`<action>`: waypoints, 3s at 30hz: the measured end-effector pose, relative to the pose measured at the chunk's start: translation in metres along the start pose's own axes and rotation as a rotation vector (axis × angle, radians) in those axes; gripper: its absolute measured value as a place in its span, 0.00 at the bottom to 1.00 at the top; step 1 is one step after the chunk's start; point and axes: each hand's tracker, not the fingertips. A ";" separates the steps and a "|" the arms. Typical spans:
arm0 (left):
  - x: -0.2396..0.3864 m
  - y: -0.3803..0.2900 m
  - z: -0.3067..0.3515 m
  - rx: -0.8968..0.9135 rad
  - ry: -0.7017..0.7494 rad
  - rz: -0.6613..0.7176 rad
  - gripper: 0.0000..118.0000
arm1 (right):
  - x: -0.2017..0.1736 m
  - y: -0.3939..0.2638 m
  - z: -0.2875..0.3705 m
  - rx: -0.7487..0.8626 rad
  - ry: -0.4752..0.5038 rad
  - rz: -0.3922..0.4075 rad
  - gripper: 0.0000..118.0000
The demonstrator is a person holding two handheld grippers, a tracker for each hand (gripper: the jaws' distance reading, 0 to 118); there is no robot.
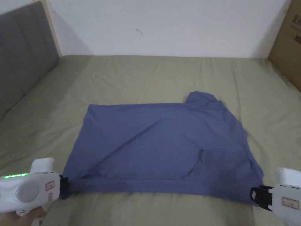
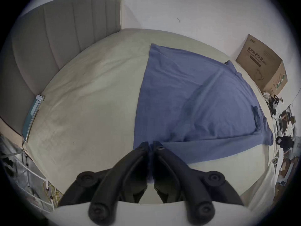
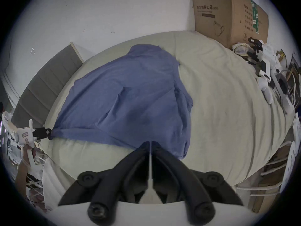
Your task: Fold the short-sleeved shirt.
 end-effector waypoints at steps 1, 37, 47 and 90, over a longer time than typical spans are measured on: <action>0.002 -0.001 0.003 0.002 0.006 -0.008 0.04 | 0.002 0.003 0.001 0.004 -0.009 0.002 0.28; 0.010 0.112 -0.049 0.023 0.078 -0.131 0.04 | 0.009 0.160 -0.090 -0.036 -0.057 -0.028 0.03; 0.012 0.123 -0.078 -0.059 0.085 -0.157 0.95 | 0.006 0.166 -0.122 -0.087 -0.150 0.022 0.62; -0.021 0.042 -0.041 -0.039 -0.004 -0.020 0.02 | -0.003 0.065 -0.066 -0.012 -0.041 -0.048 0.60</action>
